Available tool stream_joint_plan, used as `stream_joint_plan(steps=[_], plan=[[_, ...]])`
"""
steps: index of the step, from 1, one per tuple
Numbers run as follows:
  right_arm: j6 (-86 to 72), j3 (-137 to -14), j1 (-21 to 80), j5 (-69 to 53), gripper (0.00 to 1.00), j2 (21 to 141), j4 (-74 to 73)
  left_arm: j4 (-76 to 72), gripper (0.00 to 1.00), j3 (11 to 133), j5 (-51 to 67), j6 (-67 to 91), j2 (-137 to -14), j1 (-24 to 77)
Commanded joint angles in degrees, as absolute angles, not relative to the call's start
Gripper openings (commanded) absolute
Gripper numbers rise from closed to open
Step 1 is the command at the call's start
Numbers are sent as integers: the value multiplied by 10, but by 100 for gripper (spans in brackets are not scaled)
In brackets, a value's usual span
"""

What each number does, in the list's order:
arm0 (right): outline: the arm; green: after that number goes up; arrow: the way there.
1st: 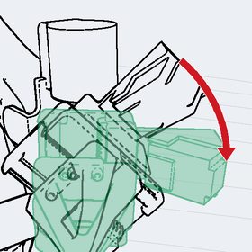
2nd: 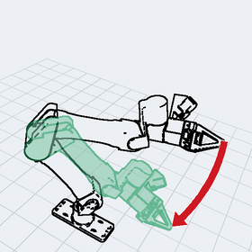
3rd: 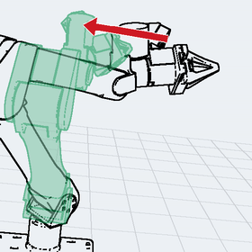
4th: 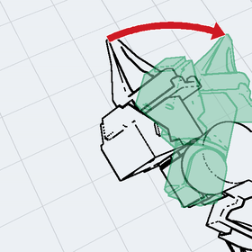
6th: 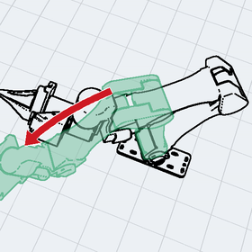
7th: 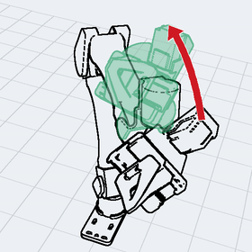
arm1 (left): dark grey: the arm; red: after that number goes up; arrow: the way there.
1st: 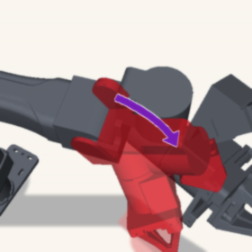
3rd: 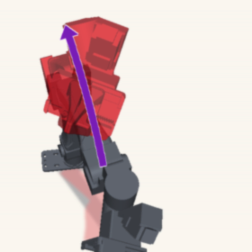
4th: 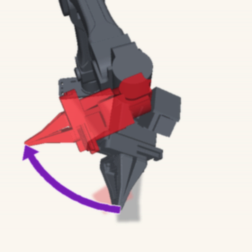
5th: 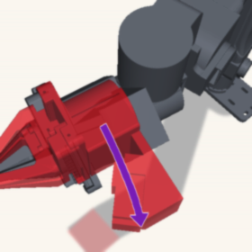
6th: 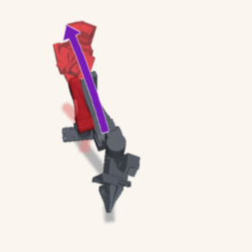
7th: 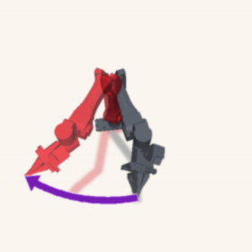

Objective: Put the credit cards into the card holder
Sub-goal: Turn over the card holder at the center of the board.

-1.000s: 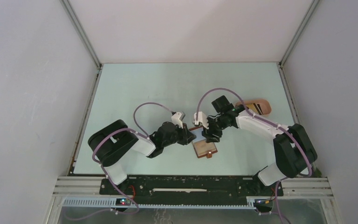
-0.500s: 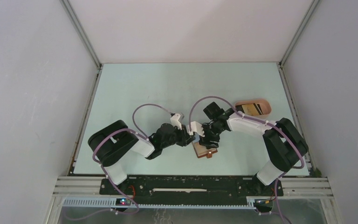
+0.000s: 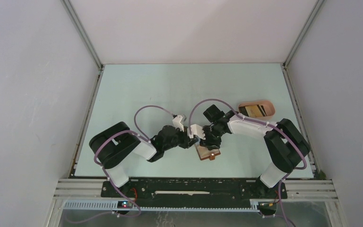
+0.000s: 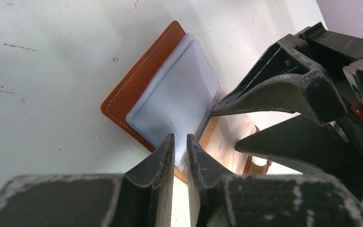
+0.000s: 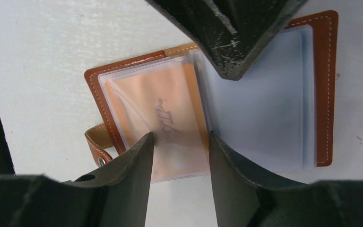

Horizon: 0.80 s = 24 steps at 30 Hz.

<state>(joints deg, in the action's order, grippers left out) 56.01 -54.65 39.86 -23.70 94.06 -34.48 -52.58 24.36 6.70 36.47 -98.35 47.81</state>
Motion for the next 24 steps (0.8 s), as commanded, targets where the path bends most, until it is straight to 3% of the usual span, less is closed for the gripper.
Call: stream_joint_plan(steps=[1,13,19,24], plan=[[540,-551,398,-208,51,953,-318,-557,19,232,75,353,-987,475],[491,-552,385,-187,54,936,-276,-559,19,232,79,352,-988,475],[516,-576,360,-299,68,917,-354,-557,19,232,79,350,-982,475],[507,-580,331,-333,67,912,-364,-544,19,239,79,347,-981,474]])
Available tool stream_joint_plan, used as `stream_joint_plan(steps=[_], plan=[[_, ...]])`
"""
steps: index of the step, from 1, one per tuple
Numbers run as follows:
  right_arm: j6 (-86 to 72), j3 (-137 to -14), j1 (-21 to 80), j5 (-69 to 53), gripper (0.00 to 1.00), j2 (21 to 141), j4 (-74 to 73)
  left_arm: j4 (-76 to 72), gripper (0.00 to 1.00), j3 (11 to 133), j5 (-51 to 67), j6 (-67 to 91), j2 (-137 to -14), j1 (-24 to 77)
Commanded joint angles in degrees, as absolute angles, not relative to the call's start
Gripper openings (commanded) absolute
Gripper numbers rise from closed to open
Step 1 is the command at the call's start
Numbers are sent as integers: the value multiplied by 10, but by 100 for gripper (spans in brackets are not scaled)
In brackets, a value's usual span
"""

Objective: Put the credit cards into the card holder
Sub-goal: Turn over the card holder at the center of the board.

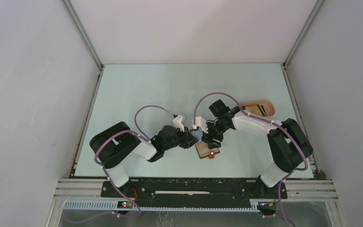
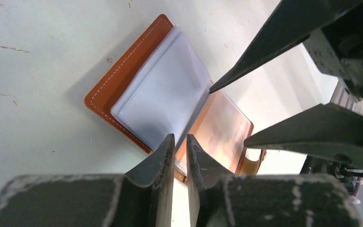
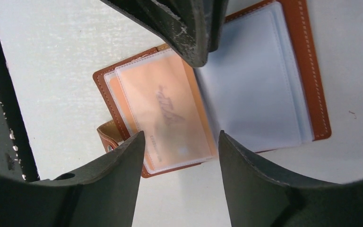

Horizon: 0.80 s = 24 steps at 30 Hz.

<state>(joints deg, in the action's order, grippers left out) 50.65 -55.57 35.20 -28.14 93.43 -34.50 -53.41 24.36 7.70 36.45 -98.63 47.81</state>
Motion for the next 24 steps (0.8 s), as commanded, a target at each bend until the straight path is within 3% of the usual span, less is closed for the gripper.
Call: stream_joint_plan(steps=[1,12,19,24], plan=[[505,-584,327,-337,66,917,-368,-543,19,240,79,347,-980,474],[462,-617,294,-376,55,922,-393,-541,22,237,88,349,-951,469],[401,-644,286,-335,29,975,-381,-531,24,223,91,355,-905,467],[383,-646,247,-307,17,978,-389,-513,24,203,104,381,-867,468]])
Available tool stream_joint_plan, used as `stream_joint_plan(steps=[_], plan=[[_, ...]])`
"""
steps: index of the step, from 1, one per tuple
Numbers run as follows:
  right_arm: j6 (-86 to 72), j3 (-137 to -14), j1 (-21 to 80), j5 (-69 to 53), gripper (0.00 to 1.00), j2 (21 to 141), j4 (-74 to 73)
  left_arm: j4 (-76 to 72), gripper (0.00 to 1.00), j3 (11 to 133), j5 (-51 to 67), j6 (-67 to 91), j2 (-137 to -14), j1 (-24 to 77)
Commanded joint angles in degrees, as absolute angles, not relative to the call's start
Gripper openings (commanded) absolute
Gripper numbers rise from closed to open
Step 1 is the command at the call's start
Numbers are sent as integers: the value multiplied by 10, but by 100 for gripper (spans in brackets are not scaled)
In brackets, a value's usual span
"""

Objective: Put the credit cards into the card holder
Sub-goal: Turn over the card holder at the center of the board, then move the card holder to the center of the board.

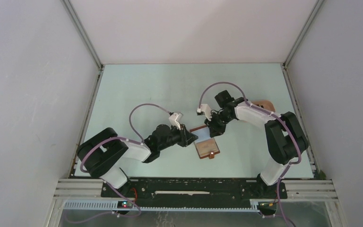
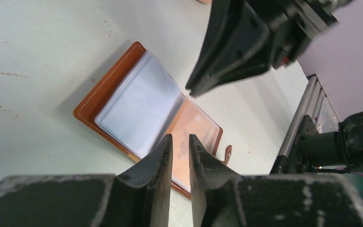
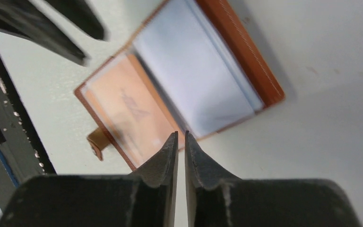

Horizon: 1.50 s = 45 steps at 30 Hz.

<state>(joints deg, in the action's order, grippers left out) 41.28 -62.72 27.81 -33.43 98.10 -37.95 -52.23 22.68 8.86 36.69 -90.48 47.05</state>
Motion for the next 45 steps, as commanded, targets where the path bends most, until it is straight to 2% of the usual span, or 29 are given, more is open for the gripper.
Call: stream_joint_plan(steps=[1,5,13,28,33,39,45], plan=[[389,-646,238,-305,14,976,-396,-507,24,196,104,387,-859,468],[439,-634,208,-303,10,971,-421,-480,27,169,92,412,-836,469],[500,-610,230,-292,8,997,-441,-456,35,188,77,454,-864,472],[441,-610,332,-302,8,1028,-406,-409,38,286,118,460,-965,408],[408,-627,355,-295,11,1026,-390,-373,39,331,152,424,-990,379],[452,-634,338,-307,18,991,-437,-314,38,391,186,375,-981,349],[488,-643,260,-323,28,901,-478,-205,39,450,165,300,-934,330]])
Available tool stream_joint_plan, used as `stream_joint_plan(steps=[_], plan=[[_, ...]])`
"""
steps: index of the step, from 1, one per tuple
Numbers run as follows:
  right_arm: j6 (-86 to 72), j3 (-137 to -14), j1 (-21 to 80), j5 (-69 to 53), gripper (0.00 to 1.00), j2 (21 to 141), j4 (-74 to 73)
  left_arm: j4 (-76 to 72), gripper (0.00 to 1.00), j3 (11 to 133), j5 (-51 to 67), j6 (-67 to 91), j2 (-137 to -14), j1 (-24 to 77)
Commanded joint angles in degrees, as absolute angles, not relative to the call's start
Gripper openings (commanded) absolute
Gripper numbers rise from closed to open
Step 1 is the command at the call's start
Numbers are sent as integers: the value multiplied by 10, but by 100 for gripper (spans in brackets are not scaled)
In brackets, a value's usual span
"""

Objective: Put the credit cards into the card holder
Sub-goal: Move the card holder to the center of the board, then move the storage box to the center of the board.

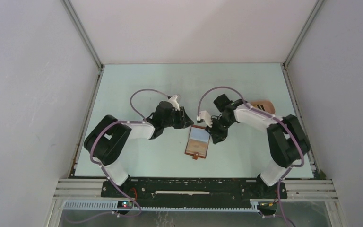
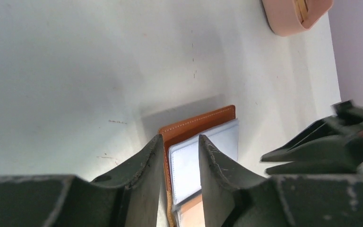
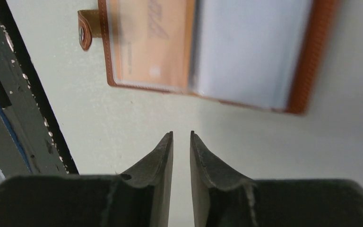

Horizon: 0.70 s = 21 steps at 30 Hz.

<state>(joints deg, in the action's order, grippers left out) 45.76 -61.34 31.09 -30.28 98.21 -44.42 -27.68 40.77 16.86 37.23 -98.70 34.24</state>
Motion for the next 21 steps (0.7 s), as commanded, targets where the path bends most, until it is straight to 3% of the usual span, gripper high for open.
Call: stream_joint_plan(steps=[1,5,10,11,14,17,19,21], plan=[[488,-645,243,-329,30,882,-478,-191,39,453,153,288,-911,327],[467,-650,174,-332,45,784,-447,-126,38,456,123,236,-818,326],[394,-682,78,-360,94,725,-406,-25,40,480,97,189,-673,326],[353,-694,59,-379,99,737,-404,-9,42,486,91,183,-646,326],[283,-742,11,-410,100,803,-428,28,63,494,81,183,-569,325],[237,-788,-39,-416,86,877,-452,62,89,498,70,191,-500,325],[216,-764,-48,-352,85,885,-411,111,98,511,60,182,-465,324],[196,-728,-55,-286,85,892,-361,173,100,531,54,150,-442,323]])
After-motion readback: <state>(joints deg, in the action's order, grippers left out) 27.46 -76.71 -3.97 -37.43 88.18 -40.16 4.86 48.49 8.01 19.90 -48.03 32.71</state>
